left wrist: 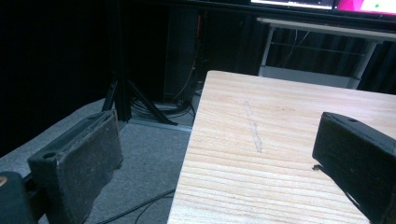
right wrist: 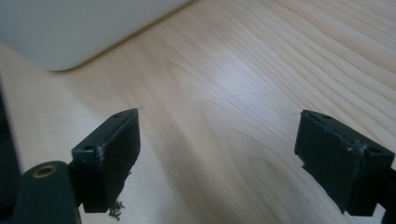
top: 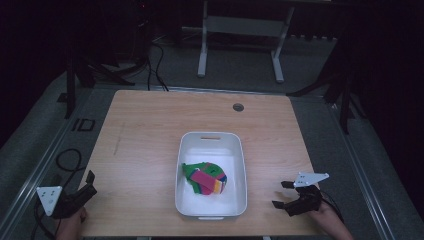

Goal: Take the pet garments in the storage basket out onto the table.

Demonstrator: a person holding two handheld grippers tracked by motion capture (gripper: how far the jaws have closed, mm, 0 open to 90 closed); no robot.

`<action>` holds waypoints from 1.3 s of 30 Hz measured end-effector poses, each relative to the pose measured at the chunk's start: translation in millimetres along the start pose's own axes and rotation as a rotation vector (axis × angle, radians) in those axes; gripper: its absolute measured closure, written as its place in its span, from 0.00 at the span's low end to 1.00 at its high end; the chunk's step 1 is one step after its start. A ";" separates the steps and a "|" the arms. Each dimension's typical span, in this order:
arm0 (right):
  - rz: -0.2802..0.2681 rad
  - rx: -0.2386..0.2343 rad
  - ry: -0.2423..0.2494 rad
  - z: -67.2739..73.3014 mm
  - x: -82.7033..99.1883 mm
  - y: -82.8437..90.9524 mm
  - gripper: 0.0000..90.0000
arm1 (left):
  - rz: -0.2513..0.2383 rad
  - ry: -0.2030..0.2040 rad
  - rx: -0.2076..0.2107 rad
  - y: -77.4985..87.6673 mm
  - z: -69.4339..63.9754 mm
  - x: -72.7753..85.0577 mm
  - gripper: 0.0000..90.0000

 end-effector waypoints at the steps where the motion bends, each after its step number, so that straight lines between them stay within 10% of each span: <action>1: 0.006 -0.011 0.018 2.4 -3.2 -1.3 0.16 | 0.000 0.000 -0.001 0.0 -0.1 0.0 0.02; 14: 0.003 -0.151 0.069 28.4 -41.6 -8.5 0.16 | -0.004 -0.006 0.001 0.4 -0.7 0.1 0.02; 39: -0.005 -0.101 0.173 55.0 -146.5 -3.5 0.15 | -0.004 -0.005 0.002 0.8 -0.5 0.1 0.02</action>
Point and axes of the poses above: each handheld gripper's, and its own axes: y roughly backward along the jaws, x roughly out of its underside, z roughly to its left, the point moved 3 cm from there along -y, roughly forward along the jaws, and after that the axes turned 11 degrees about -x, right-handed, at the moved point
